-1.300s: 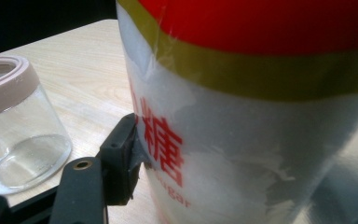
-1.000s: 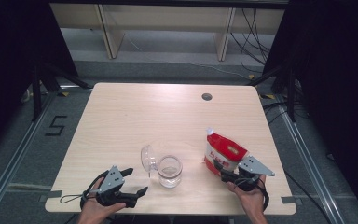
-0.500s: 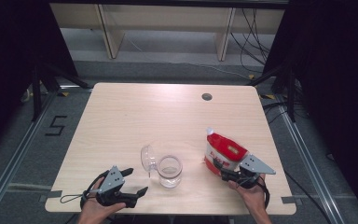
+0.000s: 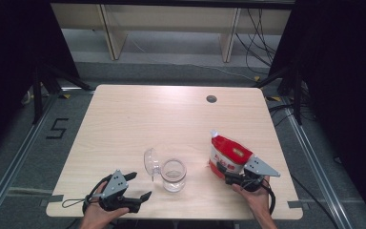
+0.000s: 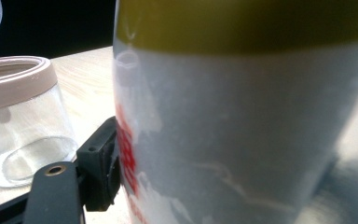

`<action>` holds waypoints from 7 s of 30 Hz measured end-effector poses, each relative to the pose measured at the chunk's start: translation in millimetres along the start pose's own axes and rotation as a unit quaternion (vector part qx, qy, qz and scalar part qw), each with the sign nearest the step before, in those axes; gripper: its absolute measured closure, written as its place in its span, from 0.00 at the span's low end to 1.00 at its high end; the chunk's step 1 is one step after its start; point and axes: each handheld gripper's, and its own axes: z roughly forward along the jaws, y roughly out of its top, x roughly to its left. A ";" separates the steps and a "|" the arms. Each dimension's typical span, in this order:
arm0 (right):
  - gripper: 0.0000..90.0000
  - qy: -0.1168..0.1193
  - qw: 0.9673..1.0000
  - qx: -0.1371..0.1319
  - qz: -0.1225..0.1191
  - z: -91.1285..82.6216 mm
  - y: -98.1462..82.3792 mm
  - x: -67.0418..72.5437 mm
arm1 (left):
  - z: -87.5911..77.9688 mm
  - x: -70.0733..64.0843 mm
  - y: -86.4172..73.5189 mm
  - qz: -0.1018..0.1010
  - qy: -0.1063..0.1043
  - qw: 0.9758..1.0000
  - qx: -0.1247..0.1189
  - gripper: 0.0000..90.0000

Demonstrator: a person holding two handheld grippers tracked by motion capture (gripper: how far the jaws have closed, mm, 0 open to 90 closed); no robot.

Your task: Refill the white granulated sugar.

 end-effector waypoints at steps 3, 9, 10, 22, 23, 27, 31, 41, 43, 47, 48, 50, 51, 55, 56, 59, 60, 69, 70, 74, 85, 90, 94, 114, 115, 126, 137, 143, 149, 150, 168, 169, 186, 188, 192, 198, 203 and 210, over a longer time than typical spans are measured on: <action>0.30 0.003 1.000 -0.005 -0.003 2.0 -0.6 -0.9 | 0.3 -2.2 -0.5 -0.012 0.001 1.000 0.002 0.19; 0.32 0.006 1.000 0.000 -0.019 4.8 -1.5 -4.4 | 1.8 -2.0 -1.0 -0.009 -0.003 1.000 -0.002 0.19; 0.32 0.005 1.000 0.002 -0.021 4.8 -1.5 -4.2 | 1.8 -2.0 -1.0 -0.009 -0.003 1.000 -0.002 0.19; 0.43 0.017 1.000 -0.002 -0.026 7.5 -1.5 -1.7 | 1.5 -0.9 -1.0 -0.001 -0.003 1.000 0.002 0.19; 0.47 0.022 0.999 -0.009 -0.027 9.0 -1.4 -1.2 | 1.4 -0.6 -0.9 0.001 -0.003 1.000 0.002 0.19; 0.48 0.010 1.000 -0.006 -0.023 9.0 0.9 2.7 | 1.3 -0.7 -1.0 0.001 -0.003 1.000 0.002 0.19; 0.50 -0.006 1.000 0.011 -0.022 8.1 5.0 9.0 | 0.7 -2.2 -0.9 -0.007 0.001 1.000 0.001 0.19; 0.52 -0.038 0.995 0.028 -0.083 1.5 18.4 18.2 | 0.0 -2.0 -0.7 -0.009 0.001 1.000 0.002 0.19; 0.53 -0.046 0.994 0.030 -0.098 -1.3 21.4 19.6 | 0.2 -1.3 -0.6 -0.009 -0.003 1.000 -0.001 0.19; 0.53 -0.054 0.992 0.034 -0.108 -7.5 26.4 24.7 | -0.1 -1.4 -0.5 -0.005 0.000 1.000 0.001 0.19; 0.53 -0.056 0.990 0.038 -0.126 -9.6 28.3 24.9 | 0.0 -1.9 -0.7 -0.010 -0.001 1.000 0.000 0.19; 0.53 -0.059 0.989 0.033 -0.129 -10.8 30.0 26.6 | 0.1 -2.0 -0.8 -0.012 -0.004 1.000 0.000 0.19; 0.53 -0.064 0.987 0.029 -0.147 -15.2 34.7 28.2 | 0.0 -1.8 -0.9 -0.013 -0.003 1.000 -0.001 0.19; 0.54 -0.076 0.980 0.030 -0.182 -22.8 43.0 39.3 | -0.1 0.2 -0.8 -0.001 -0.003 1.000 -0.002 0.19; 0.54 -0.074 0.976 0.034 -0.200 -24.7 44.8 40.8 | 0.3 0.2 -1.0 -0.002 -0.004 1.000 -0.005 0.19; 0.54 -0.081 0.967 0.042 -0.239 -28.6 48.0 49.7 | 0.6 0.0 -1.0 -0.001 -0.004 1.000 -0.005 0.19; 0.54 -0.085 0.962 0.043 -0.255 -29.5 48.8 52.4 | 0.4 -0.3 -0.9 0.000 -0.001 1.000 -0.003 0.19; 0.54 -0.091 0.929 0.074 -0.351 -32.7 50.7 76.3 | 0.9 0.7 -1.5 0.006 -0.002 1.000 0.002 0.19; 0.54 -0.094 0.921 0.083 -0.368 -32.4 51.0 77.8 | 1.4 -0.2 -1.7 0.001 -0.001 1.000 -0.002 0.19; 0.54 -0.100 0.901 0.100 -0.409 -32.4 52.3 83.9 | 1.3 -0.1 -1.9 0.002 0.000 1.000 -0.002 0.19; 0.54 -0.115 0.831 0.142 -0.525 -30.2 50.3 103.2 | 1.1 1.1 -2.1 0.001 0.002 1.000 -0.002 0.19; 0.54 -0.117 0.804 0.156 -0.562 -27.3 47.6 109.1 | 1.7 0.1 -2.4 -0.001 0.002 1.000 -0.002 0.19; 0.54 -0.120 0.773 0.160 -0.602 -25.5 47.6 115.9 | 2.1 0.8 -2.6 0.001 0.003 1.000 -0.001 0.19; 0.55 -0.121 0.633 0.157 -0.748 -10.9 51.8 130.2 | 2.8 0.2 -2.8 -0.002 0.001 1.000 0.006 0.19; 0.55 -0.126 0.646 0.162 -0.735 -11.6 49.3 129.7 | 2.9 -1.1 -3.1 -0.011 0.002 1.000 0.005 0.19; 0.56 -0.132 0.629 0.158 -0.750 -12.6 51.5 129.2 | 3.1 0.8 -2.7 0.000 0.002 1.000 0.003 0.19; 0.56 -0.137 0.611 0.161 -0.763 -15.3 54.8 129.3 | 3.0 1.7 -3.5 -0.005 0.006 1.000 0.005 0.19; 0.56 -0.132 0.596 0.162 -0.775 -13.4 57.7 130.4 | 4.0 0.7 -4.8 -0.023 0.002 1.000 0.004 0.19; 0.56 -0.129 0.595 0.157 -0.778 -12.3 58.5 130.9 | 2.7 2.0 -4.3 -0.013 0.007 1.000 0.007 0.18; 0.56 -0.126 0.594 0.156 -0.779 -11.5 58.4 130.8 | 3.6 1.3 -4.8 -0.022 0.002 1.000 0.004 0.19; 0.57 -0.135 0.597 0.147 -0.777 -13.7 54.4 132.2 | 2.3 1.0 -4.1 -0.013 0.006 1.000 0.002 0.19; 0.57 -0.135 0.597 0.147 -0.777 -13.7 54.4 132.2 | 2.3 1.0 -4.1 -0.013 0.006 1.000 0.002 0.19; 0.57 -0.137 0.576 0.139 -0.794 -15.4 55.9 133.6 | 4.2 1.2 -5.2 -0.017 0.010 1.000 0.001 0.19; 0.57 -0.137 0.581 0.139 -0.790 -15.3 54.8 133.3 | 4.0 1.6 -5.1 -0.016 0.010 1.000 0.000 0.19; 0.57 -0.136 0.576 0.143 -0.793 -14.9 56.2 132.9 | 4.2 0.9 -4.9 -0.019 0.010 1.000 0.002 0.19; 0.57 -0.135 0.575 0.145 -0.794 -14.2 53.2 131.9 | 3.0 2.8 -4.0 -0.004 0.016 1.000 0.000 0.19; 0.57 -0.137 0.576 0.147 -0.793 -15.4 55.2 130.5 | 3.1 3.1 -4.0 -0.002 0.017 1.000 0.001 0.19; 0.57 -0.140 0.579 0.142 -0.791 -16.2 54.7 129.1 | 2.8 3.1 -4.4 -0.012 0.021 1.000 0.001 0.19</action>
